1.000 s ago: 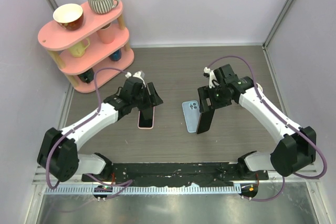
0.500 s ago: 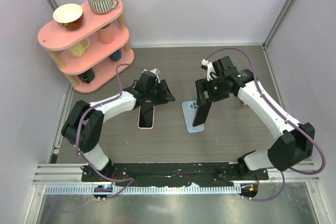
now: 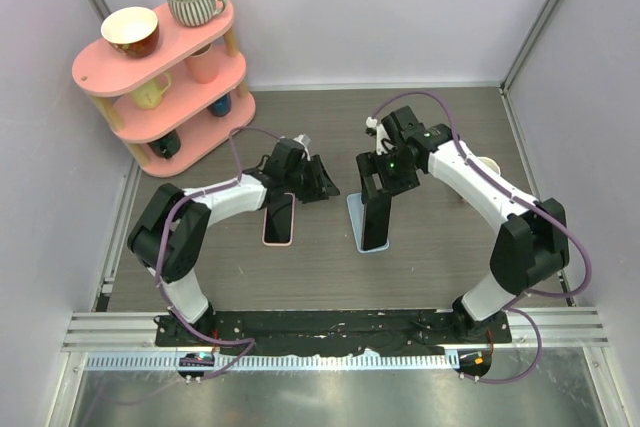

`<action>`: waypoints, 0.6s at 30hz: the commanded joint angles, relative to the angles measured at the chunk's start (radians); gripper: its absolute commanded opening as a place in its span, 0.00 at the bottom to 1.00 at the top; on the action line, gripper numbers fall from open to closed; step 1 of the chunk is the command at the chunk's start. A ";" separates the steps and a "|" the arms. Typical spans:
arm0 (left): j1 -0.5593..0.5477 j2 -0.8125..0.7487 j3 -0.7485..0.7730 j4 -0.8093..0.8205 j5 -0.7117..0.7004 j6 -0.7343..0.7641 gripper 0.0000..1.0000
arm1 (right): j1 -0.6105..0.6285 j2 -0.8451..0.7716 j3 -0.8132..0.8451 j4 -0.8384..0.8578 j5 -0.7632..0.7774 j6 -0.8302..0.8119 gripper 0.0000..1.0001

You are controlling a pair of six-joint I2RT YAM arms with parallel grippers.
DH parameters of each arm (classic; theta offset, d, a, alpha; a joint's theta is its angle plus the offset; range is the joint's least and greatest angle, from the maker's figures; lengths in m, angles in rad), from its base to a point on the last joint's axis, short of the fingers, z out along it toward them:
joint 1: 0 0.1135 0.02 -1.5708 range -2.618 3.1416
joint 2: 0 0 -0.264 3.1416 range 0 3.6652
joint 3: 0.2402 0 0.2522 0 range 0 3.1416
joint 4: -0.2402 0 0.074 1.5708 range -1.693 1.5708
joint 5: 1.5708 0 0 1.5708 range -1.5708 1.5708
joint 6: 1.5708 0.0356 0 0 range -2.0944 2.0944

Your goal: Put the phone into the phone case

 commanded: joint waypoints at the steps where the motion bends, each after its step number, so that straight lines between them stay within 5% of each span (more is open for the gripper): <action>1: 0.006 -0.021 -0.027 0.070 -0.012 -0.053 0.43 | 0.028 0.049 0.045 0.019 0.026 0.027 0.15; 11: 0.087 -0.207 -0.121 0.077 -0.057 -0.093 0.44 | 0.057 0.095 0.020 0.064 0.091 0.045 0.15; 18: 0.088 -0.398 -0.061 -0.114 -0.093 0.031 0.52 | 0.064 0.092 0.000 0.088 0.097 0.054 0.14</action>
